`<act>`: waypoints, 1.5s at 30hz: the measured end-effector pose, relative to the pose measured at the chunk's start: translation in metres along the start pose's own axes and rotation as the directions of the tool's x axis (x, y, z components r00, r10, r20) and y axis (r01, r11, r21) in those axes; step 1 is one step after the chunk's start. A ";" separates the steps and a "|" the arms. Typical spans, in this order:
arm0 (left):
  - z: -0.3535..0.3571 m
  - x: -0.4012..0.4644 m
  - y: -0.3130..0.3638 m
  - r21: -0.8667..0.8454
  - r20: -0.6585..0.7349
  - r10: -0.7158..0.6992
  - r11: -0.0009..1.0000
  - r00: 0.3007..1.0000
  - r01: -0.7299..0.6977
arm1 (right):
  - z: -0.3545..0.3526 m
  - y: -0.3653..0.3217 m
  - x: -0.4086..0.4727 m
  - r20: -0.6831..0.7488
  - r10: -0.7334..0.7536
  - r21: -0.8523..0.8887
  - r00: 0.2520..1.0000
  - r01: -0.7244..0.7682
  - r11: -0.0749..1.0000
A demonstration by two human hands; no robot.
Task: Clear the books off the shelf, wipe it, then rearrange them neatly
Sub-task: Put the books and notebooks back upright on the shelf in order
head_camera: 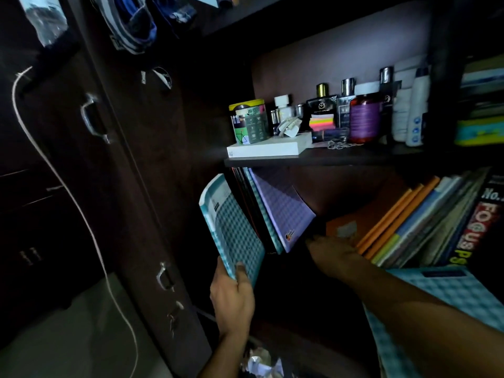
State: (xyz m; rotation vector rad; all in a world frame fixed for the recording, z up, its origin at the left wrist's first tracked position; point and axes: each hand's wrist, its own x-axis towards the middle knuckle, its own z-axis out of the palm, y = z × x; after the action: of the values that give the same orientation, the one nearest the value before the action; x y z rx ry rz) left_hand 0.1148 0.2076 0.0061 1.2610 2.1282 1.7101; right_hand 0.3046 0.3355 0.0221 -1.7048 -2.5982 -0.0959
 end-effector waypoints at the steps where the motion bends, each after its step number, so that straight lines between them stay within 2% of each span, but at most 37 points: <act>1: 0.000 0.001 -0.001 -0.004 0.003 -0.012 1.000 1.000 0.012 | -0.001 0.005 -0.004 0.005 0.031 -0.057 1.000 -0.031 0.998; 3: 0.002 0.003 -0.002 -0.017 -0.006 -0.029 0.999 1.000 0.029 | -0.001 0.011 -0.014 -0.018 0.073 -0.166 0.997 -0.075 0.983; 5: 0.001 0.003 -0.002 -0.035 -0.018 -0.024 0.999 1.000 0.024 | -0.001 0.010 -0.018 -0.074 0.096 -0.168 0.993 -0.107 0.980; 9: 0.002 0.003 0.000 -0.018 -0.027 -0.022 1.000 0.999 0.021 | -0.007 0.007 -0.012 0.004 0.157 0.056 0.988 -0.157 0.986; 12: 0.002 0.004 0.002 -0.024 -0.030 -0.009 1.000 1.000 0.008 | -0.004 -0.002 -0.008 0.040 -0.004 0.066 0.999 0.002 0.998; 14: 0.002 0.001 0.004 -0.008 -0.039 -0.016 1.000 0.999 0.015 | 0.000 -0.010 -0.009 0.085 -0.174 0.014 0.981 0.173 0.985; 16: 0.001 -0.001 0.005 -0.013 -0.034 -0.014 1.000 0.999 0.013 | 0.001 -0.014 -0.009 0.139 -0.244 0.001 0.960 0.246 0.969; 22: -0.001 -0.005 0.006 -0.027 -0.069 0.061 0.998 0.996 -0.063 | 0.004 -0.008 -0.007 0.143 -0.125 0.043 0.982 0.120 0.992; 27: -0.002 -0.004 0.002 -0.077 -0.103 0.117 0.989 0.988 -0.125 | -0.002 -0.001 -0.009 0.055 -0.170 0.186 0.984 0.157 0.970; 34: -0.004 -0.010 0.001 -0.328 -0.124 0.181 0.921 0.976 -0.212 | 0.008 -0.009 -0.004 -0.028 -0.088 0.152 0.996 0.091 0.984; 37: -0.004 -0.008 0.000 -0.316 -0.078 0.192 0.926 0.978 -0.207 | 0.010 -0.016 -0.005 -0.058 -0.059 0.107 0.997 0.065 0.992; 41: 0.002 0.001 -0.005 -0.209 0.060 0.166 0.966 0.984 -0.150 | 0.005 -0.013 -0.005 -0.121 0.009 -0.034 0.993 -0.014 0.999; 45: 0.003 0.005 -0.012 -0.150 0.021 0.144 0.979 0.989 -0.139 | 0.005 -0.025 -0.003 -0.224 -0.176 -0.100 0.959 0.157 0.983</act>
State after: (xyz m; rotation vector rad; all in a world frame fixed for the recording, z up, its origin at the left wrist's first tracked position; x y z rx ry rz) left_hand 0.1072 0.2135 -0.0033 1.4170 1.8942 1.8514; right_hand 0.2832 0.3228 0.0162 -1.3954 -2.5859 -0.3858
